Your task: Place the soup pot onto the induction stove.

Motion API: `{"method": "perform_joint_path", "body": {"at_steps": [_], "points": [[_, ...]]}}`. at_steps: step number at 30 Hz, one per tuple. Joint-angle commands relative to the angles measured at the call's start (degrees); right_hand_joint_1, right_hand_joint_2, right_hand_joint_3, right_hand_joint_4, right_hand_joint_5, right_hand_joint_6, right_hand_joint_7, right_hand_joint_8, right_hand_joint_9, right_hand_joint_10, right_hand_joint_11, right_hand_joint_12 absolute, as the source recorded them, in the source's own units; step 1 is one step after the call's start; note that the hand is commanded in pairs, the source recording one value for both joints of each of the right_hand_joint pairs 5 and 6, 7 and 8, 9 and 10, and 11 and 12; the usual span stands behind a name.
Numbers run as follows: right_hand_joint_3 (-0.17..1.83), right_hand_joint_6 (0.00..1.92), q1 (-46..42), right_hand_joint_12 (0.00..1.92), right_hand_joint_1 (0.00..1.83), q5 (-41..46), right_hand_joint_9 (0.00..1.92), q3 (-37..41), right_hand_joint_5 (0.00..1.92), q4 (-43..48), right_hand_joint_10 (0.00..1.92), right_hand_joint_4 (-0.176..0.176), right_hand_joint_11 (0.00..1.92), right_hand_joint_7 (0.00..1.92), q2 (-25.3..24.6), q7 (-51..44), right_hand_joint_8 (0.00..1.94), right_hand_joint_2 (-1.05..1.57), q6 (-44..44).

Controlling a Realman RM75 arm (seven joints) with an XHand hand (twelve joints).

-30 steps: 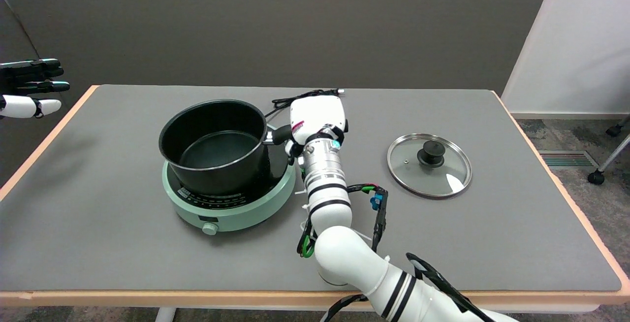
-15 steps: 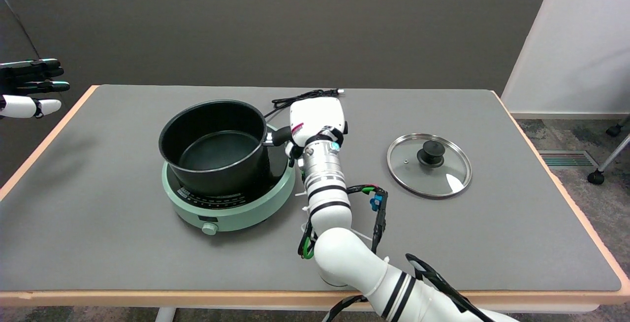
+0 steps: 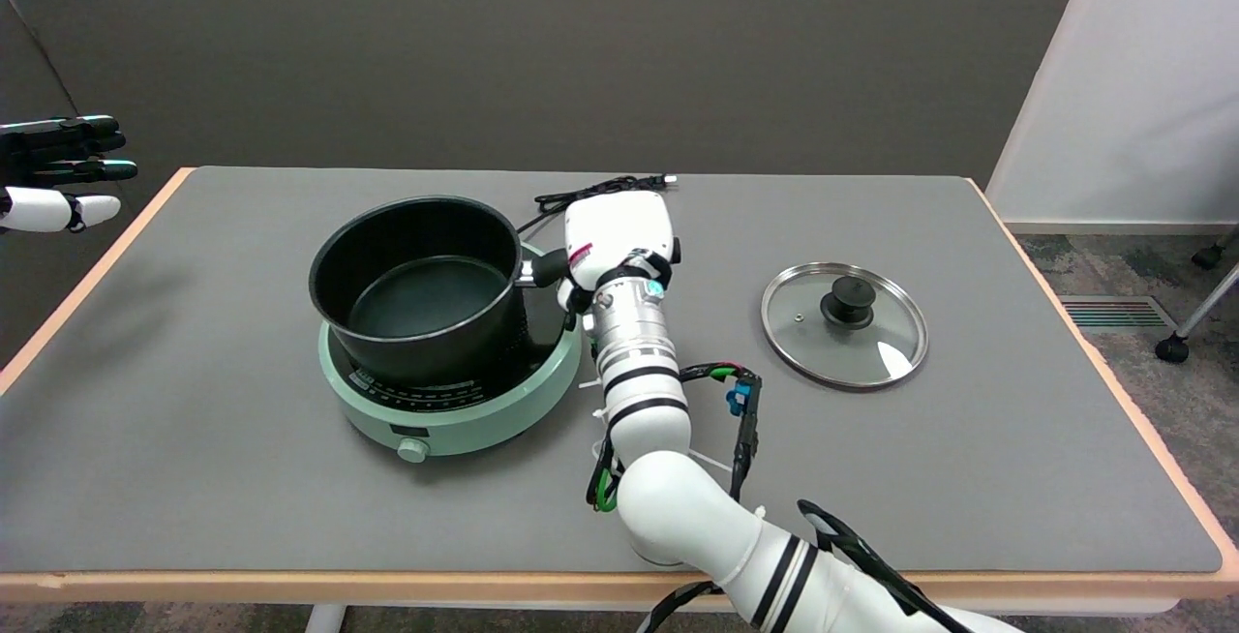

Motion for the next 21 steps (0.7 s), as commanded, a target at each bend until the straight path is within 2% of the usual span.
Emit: {"method": "perform_joint_path", "body": {"at_steps": [1,6,8,9,10,12,17,21], "points": [[1.13,1.23,-0.15,1.23,0.9,-1.33,1.23,-0.24,1.23,0.03,1.23,-0.045,1.23,1.23,0.21,0.1,1.23,1.06,-0.79],[1.16,1.25,-0.23,1.25,0.87,-1.88,1.25,-0.24,1.25,0.19,1.25,-0.044,1.25,1.25,0.69,0.1,1.25,1.06,-2.15],[1.26,1.24,-0.31,1.24,0.88,-1.96,1.24,-0.24,1.24,0.35,1.24,-0.04,1.24,1.24,0.77,0.1,1.24,0.98,-2.46],[1.39,1.22,-0.39,1.22,0.89,-1.96,1.22,-0.24,1.22,0.35,1.22,-0.035,1.22,1.22,0.77,0.1,1.22,0.86,-2.46],[1.54,1.19,-0.48,1.19,0.91,-1.96,1.19,-0.32,1.19,0.43,1.19,-0.008,1.19,1.19,0.85,0.1,1.19,0.73,-2.46],[1.8,1.12,-0.64,1.12,0.93,-1.96,1.12,-0.32,1.12,0.59,1.12,-0.002,1.12,1.12,0.86,0.1,1.12,0.47,-2.46],[1.83,0.96,-1.11,0.96,1.02,-1.96,0.96,-0.32,0.96,0.75,0.96,0.005,0.96,0.96,0.93,0.1,0.96,-0.1,-2.46],[1.83,0.8,-1.28,0.8,1.1,-1.96,0.8,-0.48,0.8,1.0,0.8,0.0,0.8,0.8,0.93,0.01,0.8,-0.4,-2.46]]}}
